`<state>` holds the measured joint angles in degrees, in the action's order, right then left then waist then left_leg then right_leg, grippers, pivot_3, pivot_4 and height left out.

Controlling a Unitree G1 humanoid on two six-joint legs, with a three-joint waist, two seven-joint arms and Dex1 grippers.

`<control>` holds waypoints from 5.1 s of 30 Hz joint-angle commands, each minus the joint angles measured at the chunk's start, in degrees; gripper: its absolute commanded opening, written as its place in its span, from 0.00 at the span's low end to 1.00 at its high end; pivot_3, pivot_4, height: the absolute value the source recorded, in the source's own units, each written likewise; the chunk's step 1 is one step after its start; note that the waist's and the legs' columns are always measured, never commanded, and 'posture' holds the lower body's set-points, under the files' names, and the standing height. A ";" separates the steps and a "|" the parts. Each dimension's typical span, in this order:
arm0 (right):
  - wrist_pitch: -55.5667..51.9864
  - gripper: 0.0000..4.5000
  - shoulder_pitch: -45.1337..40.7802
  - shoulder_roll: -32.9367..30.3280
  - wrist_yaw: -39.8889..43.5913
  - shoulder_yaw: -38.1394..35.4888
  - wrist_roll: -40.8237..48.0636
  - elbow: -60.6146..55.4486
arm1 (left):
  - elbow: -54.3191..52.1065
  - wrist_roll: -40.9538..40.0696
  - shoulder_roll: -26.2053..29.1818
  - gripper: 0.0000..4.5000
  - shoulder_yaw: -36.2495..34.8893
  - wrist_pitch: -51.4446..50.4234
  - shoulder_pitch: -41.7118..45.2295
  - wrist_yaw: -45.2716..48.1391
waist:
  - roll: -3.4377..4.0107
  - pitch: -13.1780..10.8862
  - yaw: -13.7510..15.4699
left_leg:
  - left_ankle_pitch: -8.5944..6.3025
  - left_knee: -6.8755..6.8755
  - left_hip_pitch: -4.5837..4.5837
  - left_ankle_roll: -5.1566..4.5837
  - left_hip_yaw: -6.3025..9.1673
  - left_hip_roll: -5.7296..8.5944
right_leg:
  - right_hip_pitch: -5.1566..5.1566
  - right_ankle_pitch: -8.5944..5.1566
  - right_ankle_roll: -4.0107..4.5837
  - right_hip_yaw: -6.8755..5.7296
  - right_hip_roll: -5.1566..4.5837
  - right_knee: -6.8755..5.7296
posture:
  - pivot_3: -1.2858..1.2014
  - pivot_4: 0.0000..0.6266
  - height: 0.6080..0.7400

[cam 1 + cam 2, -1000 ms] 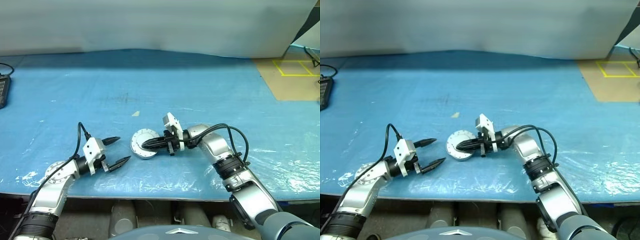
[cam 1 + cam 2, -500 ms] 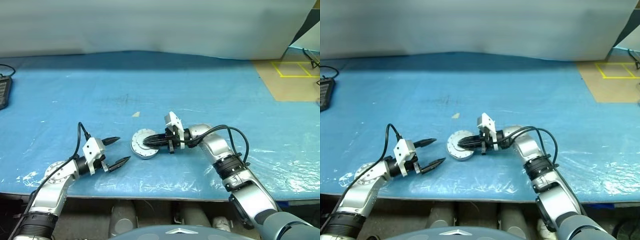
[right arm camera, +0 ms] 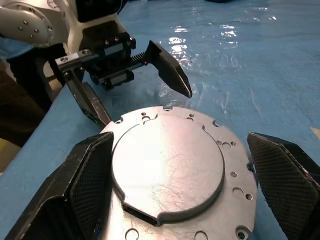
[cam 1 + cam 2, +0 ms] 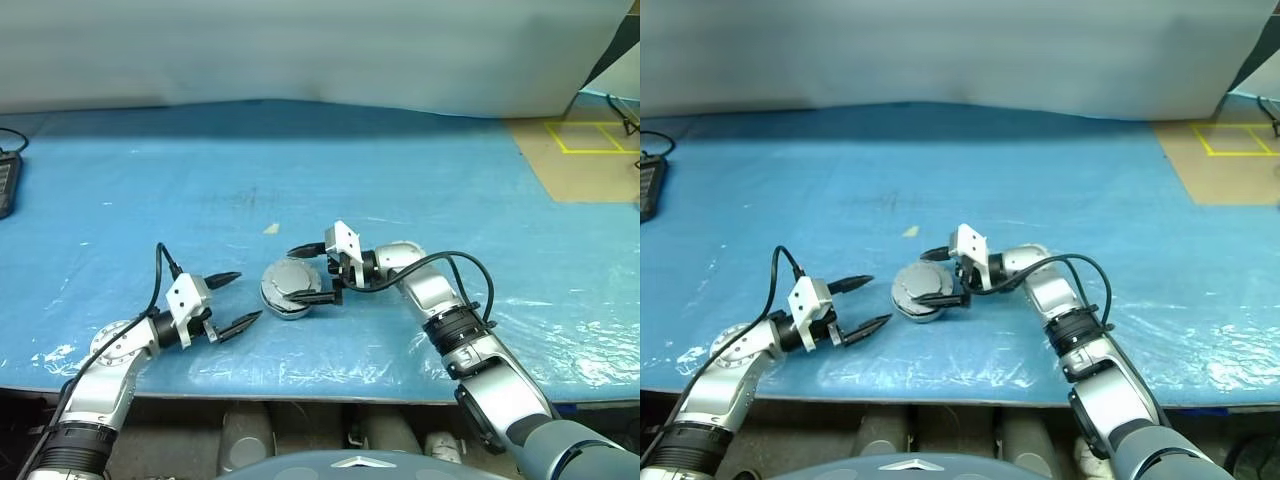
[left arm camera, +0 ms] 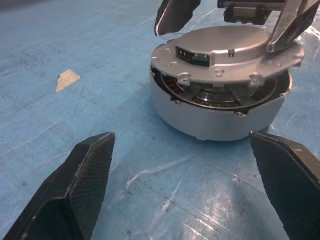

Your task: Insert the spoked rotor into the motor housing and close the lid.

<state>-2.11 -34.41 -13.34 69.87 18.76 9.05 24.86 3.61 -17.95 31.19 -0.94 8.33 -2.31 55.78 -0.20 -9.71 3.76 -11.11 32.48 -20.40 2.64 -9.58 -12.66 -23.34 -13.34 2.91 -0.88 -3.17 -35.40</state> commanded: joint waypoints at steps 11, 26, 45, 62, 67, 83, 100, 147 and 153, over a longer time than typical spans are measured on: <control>4.52 0.99 -0.65 1.27 0.51 0.22 -1.35 2.29 | -1.31 -0.60 0.07 1.00 -1.25 0.84 -0.60 -0.34 | 0.00 0.00 0.01 | -0.01 -0.01 -0.01 -0.02 -0.01 -0.01 | -0.03 0.00 0.00 0.00 0.00 -0.01 | 0.52 0.24 1.00; 10.60 0.99 -1.29 1.95 -1.54 -0.14 -3.42 6.11 | -0.93 -0.57 0.07 1.00 -1.28 1.01 -0.69 -0.28 | 0.00 0.00 -0.20 | -0.04 -0.01 0.06 -0.07 -0.05 -0.01 | -0.02 0.00 0.00 0.06 0.00 -0.05 | 0.52 0.24 1.00; 12.95 0.99 -1.17 1.36 0.00 0.21 -3.89 5.81 | -0.41 -0.54 0.06 1.00 -1.23 1.32 -0.77 -0.10 | 0.00 0.00 -0.90 | -0.04 -0.07 0.11 -0.08 -0.17 -0.01 | -0.02 0.00 0.00 0.15 0.00 -0.02 | 0.52 0.24 1.00; 9.55 0.99 -1.76 1.11 0.80 1.27 -5.44 6.47 | -0.24 -0.44 -0.10 1.00 -1.19 1.58 -0.96 -0.34 | 0.00 0.00 -1.17 | -0.05 -0.15 0.15 -0.08 -0.23 -0.01 | -0.04 0.00 0.00 0.19 0.00 0.03 | 0.52 0.24 1.00; 9.61 0.99 -1.96 1.46 0.59 1.39 -5.20 6.22 | -0.25 -0.31 -0.23 1.00 -1.22 1.70 -1.27 -0.61 | 0.00 0.00 -1.22 | -0.04 -0.17 0.18 -0.08 -0.25 -0.01 | -0.04 0.00 0.00 0.20 0.01 0.03 | 0.52 0.24 1.00; 11.53 0.99 -1.69 2.14 0.87 0.22 -3.13 3.74 | -0.40 -0.37 -0.13 1.00 -1.27 1.56 -1.65 -0.69 | -0.01 -0.01 -1.23 | -0.05 -0.21 0.18 -0.08 -0.30 -0.01 | -0.07 0.00 0.00 0.24 0.01 0.05 | 0.52 0.24 1.00; 10.04 0.24 -1.78 1.63 2.96 1.28 -4.05 3.84 | -0.74 -0.59 0.11 1.00 -1.49 1.17 -2.31 -0.62 | -0.01 -0.01 -1.23 | -0.05 -0.27 0.17 -0.08 -0.32 -0.02 | -0.08 0.00 0.00 0.24 0.02 0.14 | 0.52 0.24 1.00; 9.17 0.65 -2.87 2.95 -0.22 0.99 -4.50 6.82 | -0.69 -0.37 0.17 1.00 -1.35 0.96 -2.21 -0.86 | -0.01 -0.02 -1.26 | -0.05 -0.29 0.17 -0.08 -0.35 -0.02 | -0.10 0.00 0.00 0.26 0.03 0.16 | 0.52 0.24 1.00; 7.17 0.65 -3.08 2.90 -2.01 0.56 -4.98 4.91 | -0.74 -0.36 0.24 1.00 -1.23 0.83 -2.14 -0.74 | -0.01 -0.02 -1.25 | -0.05 -0.29 0.17 -0.08 -0.35 -0.02 | -0.10 0.00 0.00 0.27 0.03 0.15 | 0.52 0.24 1.00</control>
<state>6.26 -37.12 -10.56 68.97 19.26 4.62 31.28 4.01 -17.88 31.08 -1.22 8.79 -4.50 54.93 -0.21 -9.73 2.50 -11.16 32.19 -20.23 2.57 -9.93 -12.69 -23.44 -13.34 2.92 -0.61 -3.13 -35.24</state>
